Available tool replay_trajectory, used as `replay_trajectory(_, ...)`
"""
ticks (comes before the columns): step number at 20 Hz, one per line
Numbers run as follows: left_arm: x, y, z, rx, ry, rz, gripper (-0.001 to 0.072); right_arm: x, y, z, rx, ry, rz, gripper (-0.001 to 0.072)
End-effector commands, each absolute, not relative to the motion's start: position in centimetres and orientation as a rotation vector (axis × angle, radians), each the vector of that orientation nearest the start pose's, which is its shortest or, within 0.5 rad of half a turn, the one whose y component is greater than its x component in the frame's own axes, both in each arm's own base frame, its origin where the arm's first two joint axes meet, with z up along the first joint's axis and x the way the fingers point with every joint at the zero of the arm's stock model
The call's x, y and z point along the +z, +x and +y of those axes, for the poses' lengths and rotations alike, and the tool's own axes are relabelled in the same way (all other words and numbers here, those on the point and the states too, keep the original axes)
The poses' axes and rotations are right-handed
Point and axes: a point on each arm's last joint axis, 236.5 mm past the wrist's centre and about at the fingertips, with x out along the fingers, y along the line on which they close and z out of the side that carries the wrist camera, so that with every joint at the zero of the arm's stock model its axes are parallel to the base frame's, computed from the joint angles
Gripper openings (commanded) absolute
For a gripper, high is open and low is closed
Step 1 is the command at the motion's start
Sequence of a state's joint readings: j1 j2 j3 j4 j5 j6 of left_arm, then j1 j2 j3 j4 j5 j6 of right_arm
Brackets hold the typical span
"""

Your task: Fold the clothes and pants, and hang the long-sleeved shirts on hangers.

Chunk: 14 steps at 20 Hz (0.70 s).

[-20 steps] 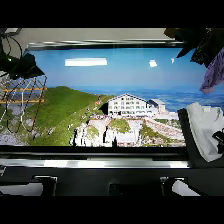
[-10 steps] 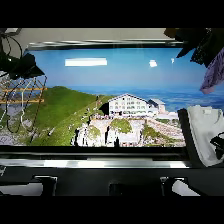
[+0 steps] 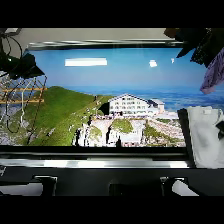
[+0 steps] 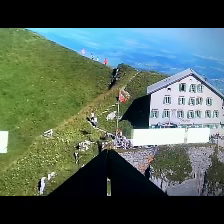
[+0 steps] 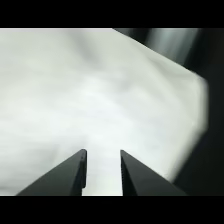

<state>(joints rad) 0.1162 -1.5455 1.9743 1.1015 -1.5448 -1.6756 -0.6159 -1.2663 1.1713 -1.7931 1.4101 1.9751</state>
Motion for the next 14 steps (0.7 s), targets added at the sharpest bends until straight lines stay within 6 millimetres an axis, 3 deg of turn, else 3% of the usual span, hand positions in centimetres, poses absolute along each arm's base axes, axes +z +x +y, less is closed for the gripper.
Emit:
replay_trajectory(1, 18.3, 46.2, -5.1, -0.265, -0.384, 1.087, 0.0018, 8.0, 38.2, -18.3, -0.474, 0.617, 0.971, 0.0172)
replay_trajectory(3, 17.6, 46.1, -5.2, -0.273, -0.373, 1.102, 0.0017, 9.4, 42.0, -12.0, -0.274, 0.499, 0.951, 0.0139)
replay_trajectory(5, 15.5, 45.7, -4.5, -0.227, -0.315, 1.152, 0.0017, 8.7, 43.5, -4.2, -0.095, 0.381, 1.009, 0.0134)
replay_trajectory(7, 12.9, 44.9, -4.2, -0.181, -0.229, 1.217, 0.0016, 7.6, 43.6, 3.6, 0.075, 0.264, 1.069, 0.0132)
replay_trajectory(9, 11.0, 44.1, -5.5, -0.2, -0.172, 1.248, 0.0016, 6.6, 42.7, 9.9, 0.209, 0.163, 1.106, 0.0112)
replay_trajectory(11, 10.0, 43.7, -7.1, -0.222, -0.16, 1.228, 0.0016, 5.8, 41.6, 13.9, 0.289, 0.083, 1.131, 0.008)
replay_trajectory(14, 8.2, 42.7, -8.6, -0.237, -0.15, 1.228, 0.0016, 5.3, 40.7, 16.5, 0.344, 0.012, 1.139, 0.0047)
